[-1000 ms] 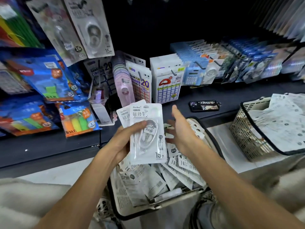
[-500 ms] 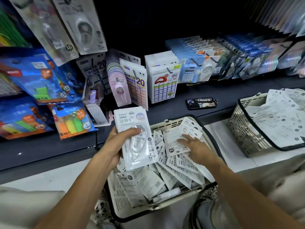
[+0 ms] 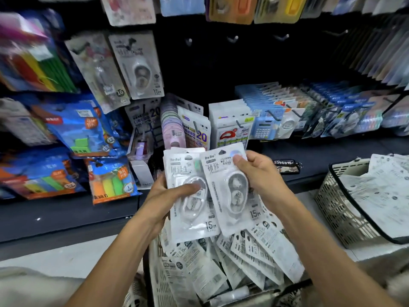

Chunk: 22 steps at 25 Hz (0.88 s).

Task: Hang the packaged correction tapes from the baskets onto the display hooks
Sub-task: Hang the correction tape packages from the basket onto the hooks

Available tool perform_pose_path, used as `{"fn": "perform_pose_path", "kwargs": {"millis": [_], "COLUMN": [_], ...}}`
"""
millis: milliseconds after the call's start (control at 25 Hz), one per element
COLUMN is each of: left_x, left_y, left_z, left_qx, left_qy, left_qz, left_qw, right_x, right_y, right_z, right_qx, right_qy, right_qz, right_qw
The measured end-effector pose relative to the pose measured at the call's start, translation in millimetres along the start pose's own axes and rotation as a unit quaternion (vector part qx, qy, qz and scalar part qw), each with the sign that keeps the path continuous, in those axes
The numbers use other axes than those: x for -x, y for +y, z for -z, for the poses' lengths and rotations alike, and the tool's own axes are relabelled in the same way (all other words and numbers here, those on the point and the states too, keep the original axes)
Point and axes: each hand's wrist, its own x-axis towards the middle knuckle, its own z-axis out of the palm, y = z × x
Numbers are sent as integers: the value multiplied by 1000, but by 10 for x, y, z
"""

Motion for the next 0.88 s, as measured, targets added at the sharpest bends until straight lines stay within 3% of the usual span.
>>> {"fn": "perform_pose_path", "kwargs": {"millis": [200, 360, 440, 640, 760, 880], "left_x": [208, 338, 344, 261, 235, 203], "left_y": [344, 589, 769, 1388, 1666, 1794], "left_z": [73, 167, 222, 561, 847, 1194], "left_qx": [42, 76, 67, 72, 65, 75], "left_qy": [-58, -44, -20, 33, 42, 68], "left_qz": [-22, -32, -53, -113, -138, -170], "left_qw": [997, 996, 996, 990, 987, 980], "right_x": [139, 210, 183, 99, -91, -406], "right_y": [-483, -863, -1033, -1144, -1139, -1292], "right_z": [-391, -710, -886, -1148, -1237, -1402], "right_qx": [8, 112, 130, -4, -60, -41], "right_qy": [-5, 21, 14, -168, -149, -100], "right_qz": [46, 142, 146, 52, 98, 106], "right_qw": [999, 983, 981, 984, 982, 988]}}
